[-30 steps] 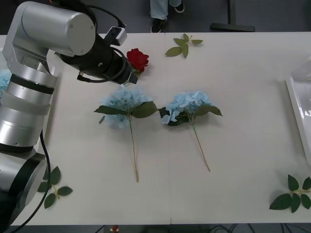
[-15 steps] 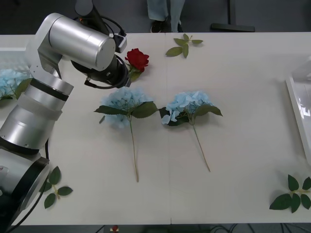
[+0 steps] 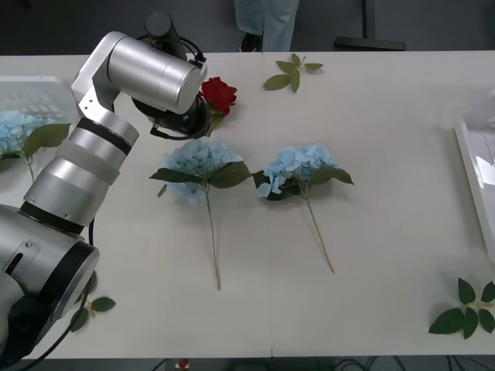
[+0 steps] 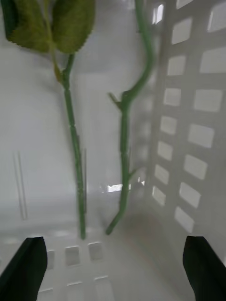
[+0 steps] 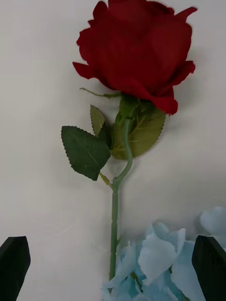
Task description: Place the red flowers into the right box and the blue flowers into the left box. If a person shows an open palm, hand one flower to the person first, then continue sorting.
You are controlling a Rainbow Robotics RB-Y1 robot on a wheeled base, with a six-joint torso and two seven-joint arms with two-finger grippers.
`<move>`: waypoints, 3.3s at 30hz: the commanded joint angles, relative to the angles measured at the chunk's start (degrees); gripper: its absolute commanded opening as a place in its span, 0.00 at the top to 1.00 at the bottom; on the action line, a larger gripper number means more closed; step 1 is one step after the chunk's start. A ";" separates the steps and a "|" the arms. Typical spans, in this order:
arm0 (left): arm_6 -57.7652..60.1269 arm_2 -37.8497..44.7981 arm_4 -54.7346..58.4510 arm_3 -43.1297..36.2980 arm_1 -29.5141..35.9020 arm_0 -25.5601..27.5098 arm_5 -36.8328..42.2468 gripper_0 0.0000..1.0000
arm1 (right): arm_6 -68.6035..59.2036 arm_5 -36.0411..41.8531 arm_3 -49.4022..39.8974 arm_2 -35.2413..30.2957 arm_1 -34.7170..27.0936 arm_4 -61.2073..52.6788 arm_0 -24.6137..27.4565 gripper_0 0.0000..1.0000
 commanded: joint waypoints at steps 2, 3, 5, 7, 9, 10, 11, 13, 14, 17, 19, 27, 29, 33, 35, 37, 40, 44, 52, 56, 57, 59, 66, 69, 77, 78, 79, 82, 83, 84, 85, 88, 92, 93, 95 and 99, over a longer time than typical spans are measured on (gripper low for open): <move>0.64 1.17 -1.97 1.87 0.06 -2.32 -0.47 0.00 | -0.59 7.86 -6.76 -4.15 -2.95 -4.82 -1.98 0.07; 0.73 1.17 -2.24 2.40 0.06 -2.32 -0.47 0.00 | -0.33 9.97 -8.34 -4.50 -3.65 -5.70 -2.42 0.07; 0.81 1.26 -2.85 3.19 0.06 -2.32 -1.08 0.00 | -0.06 14.62 -13.44 -4.41 -5.32 -8.51 -2.77 0.06; 0.64 1.17 -3.64 4.15 0.06 -2.32 -1.70 0.00 | -0.50 17.88 -18.19 -4.41 -6.73 -10.88 -2.77 0.06; 0.64 1.43 -4.26 5.38 0.06 -2.32 -2.93 0.00 | -1.21 20.95 -23.20 -4.41 -7.96 -13.78 -2.77 0.06; 0.64 1.34 -4.35 6.26 0.06 -2.32 -3.72 0.00 | -2.61 22.27 -26.01 -4.41 -8.40 -15.36 -2.77 0.07; 0.64 1.43 -4.35 6.53 -0.03 -2.32 -3.90 0.00 | -3.23 22.62 -26.63 -4.41 -8.48 -15.80 -2.69 0.07; 0.55 1.43 -4.96 7.76 0.06 -2.32 -5.04 0.00 | -9.73 23.68 -30.40 -3.71 -9.27 -21.60 -2.16 0.07; 0.46 1.34 -5.05 8.28 0.06 -2.32 -5.21 0.00 | -13.07 23.59 -31.63 -3.01 -9.27 -24.50 -1.90 0.07; 0.37 1.43 -5.66 8.72 -0.29 -2.32 -5.30 0.00 | -19.22 22.01 -34.80 -0.72 -9.71 -28.28 -1.46 0.07; 0.11 1.43 -5.66 9.16 -0.47 -2.32 -5.04 0.00 | -24.06 20.42 -38.14 1.57 -10.33 -28.81 -0.93 0.06; -1.03 1.34 -5.40 10.75 -1.52 -2.32 -4.77 0.00 | -44.45 12.25 -51.50 11.32 -10.51 -27.32 -0.93 0.07; -1.21 1.34 -5.40 11.45 -1.87 -2.32 -4.69 0.00 | -47.79 10.76 -53.78 13.25 -10.33 -26.61 -0.93 0.06; -1.65 1.34 -5.40 12.24 -2.40 -2.23 -4.69 0.00 | -55.35 9.61 -59.14 15.80 -7.60 -21.16 -1.02 0.06; -1.82 1.34 -5.40 12.24 -2.58 -2.23 -4.69 0.00 | -57.37 9.88 -60.29 16.07 -6.20 -18.88 -0.93 0.06; -2.00 1.34 -5.49 12.24 -2.75 -2.14 -4.69 0.00 | -60.62 10.93 -61.87 16.24 -3.21 -14.75 -0.93 0.07; -2.53 1.26 -5.49 12.24 -2.75 -1.88 -4.77 0.00 | -63.43 11.90 -63.63 17.12 -0.05 -9.65 -0.93 0.06; -3.23 1.08 -5.66 12.24 -2.75 -1.44 -4.69 0.00 | -66.16 11.02 -65.12 19.32 1.89 -4.82 -1.10 0.07; -4.11 0.99 -6.28 12.24 -2.75 -0.12 -5.21 0.00 | -66.86 11.11 -67.76 20.64 1.36 -2.53 -1.10 0.07; -4.37 1.08 -6.63 12.24 -3.10 0.23 -5.21 0.00 | -67.12 11.20 -69.08 20.64 0.74 -3.94 -1.10 0.07; -4.46 0.99 -6.81 12.33 -3.10 0.23 -5.21 0.00 | -67.21 11.20 -69.25 20.81 0.92 -4.29 -1.10 0.07; -4.46 1.08 -7.16 12.24 -3.46 0.32 -5.04 0.00 | -67.56 11.37 -69.69 21.25 2.06 -3.32 -1.02 0.07; -5.07 1.08 -7.33 12.24 -3.54 0.23 -5.13 0.00 | -74.77 12.78 -71.36 27.23 9.01 9.95 -1.46 0.07; -5.43 1.08 -7.25 12.24 -3.54 0.23 -5.13 0.00 | -77.94 12.87 -71.01 29.95 11.73 14.61 -1.90 0.06; -6.31 1.34 -7.16 12.24 -3.54 0.23 -5.04 0.00 | -85.49 13.04 -64.86 37.51 19.55 23.04 -5.94 0.07; -6.31 1.34 -7.16 12.24 -3.54 0.23 -5.04 0.00 | -86.11 13.04 -63.45 38.48 20.61 24.10 -6.64 0.06; -6.31 1.34 -7.16 12.24 -3.54 0.23 -5.04 0.00 | -86.46 12.95 -62.75 39.01 21.14 24.54 -6.99 0.06; -6.31 1.34 -7.16 12.24 -3.54 0.23 -5.04 0.00 | -87.34 12.16 -58.71 40.94 23.60 26.74 -8.66 0.07; -6.31 1.34 -7.16 12.24 -3.54 0.23 -5.04 0.00 | -87.34 11.55 -56.77 41.29 24.74 27.35 -9.01 0.07; -6.31 1.34 -7.16 12.24 -3.54 0.23 -5.04 0.00 | -87.34 11.02 -55.63 41.29 25.44 27.53 -9.01 0.06; -6.31 1.34 -7.16 12.24 -3.54 0.23 -5.04 0.00 | -87.25 10.40 -54.57 41.29 26.06 27.88 -9.10 0.07; -6.31 1.34 -7.16 12.24 -3.54 0.23 -5.04 0.00 | -86.90 9.00 -51.85 41.64 27.82 29.37 -9.01 0.06; -6.31 1.34 -7.16 12.24 -3.54 0.23 -5.04 0.00 | -87.34 6.80 -49.83 44.90 28.17 31.22 -10.07 0.07; -6.31 1.34 -7.16 12.24 -3.54 0.23 -5.04 0.00 | -87.52 6.45 -49.39 45.51 28.34 31.48 -10.25 0.06; -6.31 1.34 -7.16 12.24 -3.54 0.23 -5.04 0.00 | -87.69 6.27 -48.69 45.95 28.61 31.66 -10.33 0.07; -6.31 1.34 -7.16 12.24 -3.54 0.23 -5.04 0.00 | -87.60 6.27 -48.25 46.48 28.78 32.18 -10.33 0.07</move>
